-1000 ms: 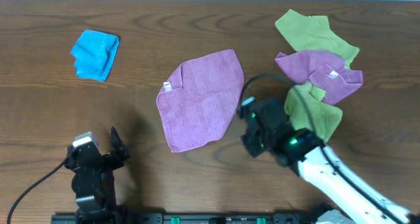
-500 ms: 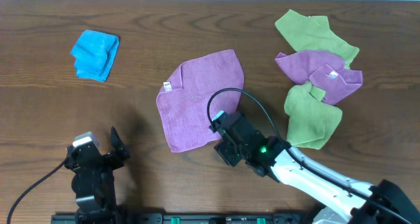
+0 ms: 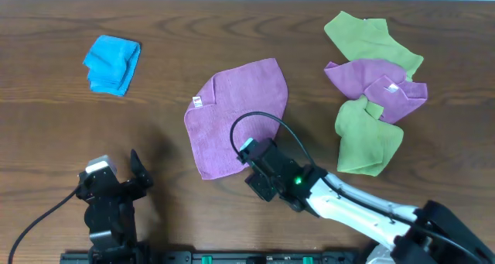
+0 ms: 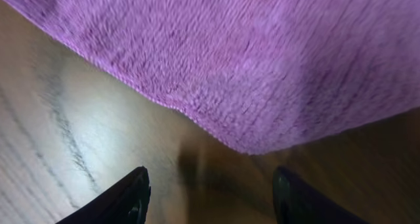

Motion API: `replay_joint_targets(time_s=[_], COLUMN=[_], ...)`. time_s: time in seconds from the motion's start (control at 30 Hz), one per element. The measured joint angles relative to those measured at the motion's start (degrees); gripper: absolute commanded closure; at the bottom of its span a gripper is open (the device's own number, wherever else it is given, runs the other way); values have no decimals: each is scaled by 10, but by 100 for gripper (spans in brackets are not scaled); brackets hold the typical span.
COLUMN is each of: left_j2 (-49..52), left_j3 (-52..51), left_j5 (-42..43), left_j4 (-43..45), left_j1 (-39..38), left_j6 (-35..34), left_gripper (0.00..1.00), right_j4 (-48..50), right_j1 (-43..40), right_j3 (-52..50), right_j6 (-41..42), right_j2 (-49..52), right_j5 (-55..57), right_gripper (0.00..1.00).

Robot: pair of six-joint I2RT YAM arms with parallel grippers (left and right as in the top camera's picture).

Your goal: Fold the cloth

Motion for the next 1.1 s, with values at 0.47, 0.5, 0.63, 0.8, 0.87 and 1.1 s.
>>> replay_joint_targets(time_s=[0.47, 0.5, 0.63, 0.8, 0.87, 1.1], left_j2=[0, 0, 0, 0, 0, 0], left_j3=[0, 0, 0, 0, 0, 0], left_j5=[0, 0, 0, 0, 0, 0], left_j4=[0, 0, 0, 0, 0, 0], left_j1=[0, 0, 0, 0, 0, 0], left_j6=[0, 0, 0, 0, 0, 0], left_gripper=[5, 5, 5, 5, 5, 5], right_j4=[52, 53, 54, 67, 70, 75], right_j1=[1, 1, 1, 0, -1, -43], right_j3=[0, 0, 0, 0, 0, 12], right_j6=[0, 0, 0, 3, 5, 5], right_j2=[26, 31, 49, 53, 53, 53], right_j5=[76, 81, 96, 138, 152, 187], right_gripper=[40, 39, 40, 41, 42, 43])
